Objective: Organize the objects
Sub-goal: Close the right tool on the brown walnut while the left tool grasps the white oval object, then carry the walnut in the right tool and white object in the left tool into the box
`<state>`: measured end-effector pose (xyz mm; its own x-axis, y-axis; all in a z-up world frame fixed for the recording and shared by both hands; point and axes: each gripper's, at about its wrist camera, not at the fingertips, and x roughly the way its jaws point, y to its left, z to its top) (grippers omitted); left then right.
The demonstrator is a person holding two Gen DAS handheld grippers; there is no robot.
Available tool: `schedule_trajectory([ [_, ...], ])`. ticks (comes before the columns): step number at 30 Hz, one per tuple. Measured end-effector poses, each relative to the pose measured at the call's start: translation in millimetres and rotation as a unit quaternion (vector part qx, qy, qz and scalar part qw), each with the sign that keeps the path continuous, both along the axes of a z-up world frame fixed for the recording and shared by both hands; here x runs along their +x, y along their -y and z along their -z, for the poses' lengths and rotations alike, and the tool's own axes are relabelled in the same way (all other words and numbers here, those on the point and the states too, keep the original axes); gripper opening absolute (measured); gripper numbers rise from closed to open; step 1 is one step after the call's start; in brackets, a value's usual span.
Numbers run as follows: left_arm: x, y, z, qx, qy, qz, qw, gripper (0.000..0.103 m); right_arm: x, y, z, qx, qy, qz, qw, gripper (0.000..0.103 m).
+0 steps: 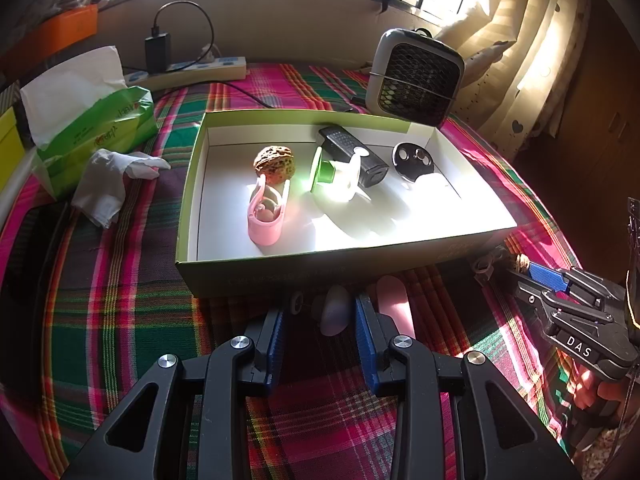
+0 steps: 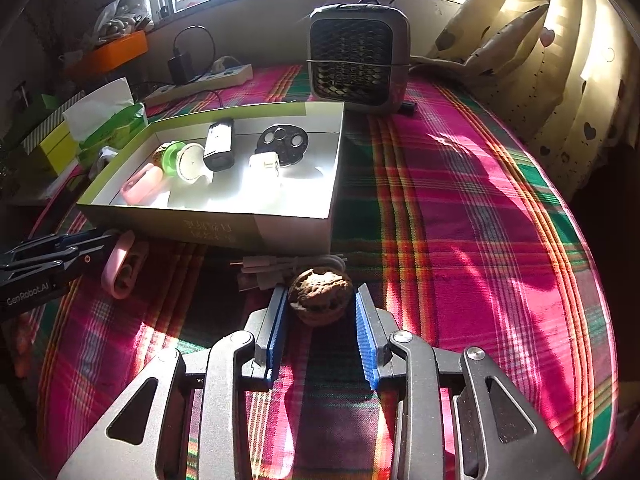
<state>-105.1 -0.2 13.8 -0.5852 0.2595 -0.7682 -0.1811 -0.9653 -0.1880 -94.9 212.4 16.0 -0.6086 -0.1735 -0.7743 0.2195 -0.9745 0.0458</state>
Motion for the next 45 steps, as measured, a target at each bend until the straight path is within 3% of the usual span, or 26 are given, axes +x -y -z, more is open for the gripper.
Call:
schedule_trajectory([
  [11,1.7,2.7,-2.6,-0.001,-0.002,-0.003,1.0,0.029,2.3,-0.1,-2.0,-0.006,-0.004,0.0,1.0,0.033],
  [26,5.8,1.8,-29.3,0.003,-0.027,0.006,0.9996,0.029,5.4,5.3,-25.9,-0.024,-0.031,-0.016,0.999,0.033],
  [45,-27.8,-8.9,-40.9,0.009,-0.031,0.026,0.9991,0.029,-31.4,23.2,-41.0,-0.044,-0.026,-0.041,0.998,0.033],
])
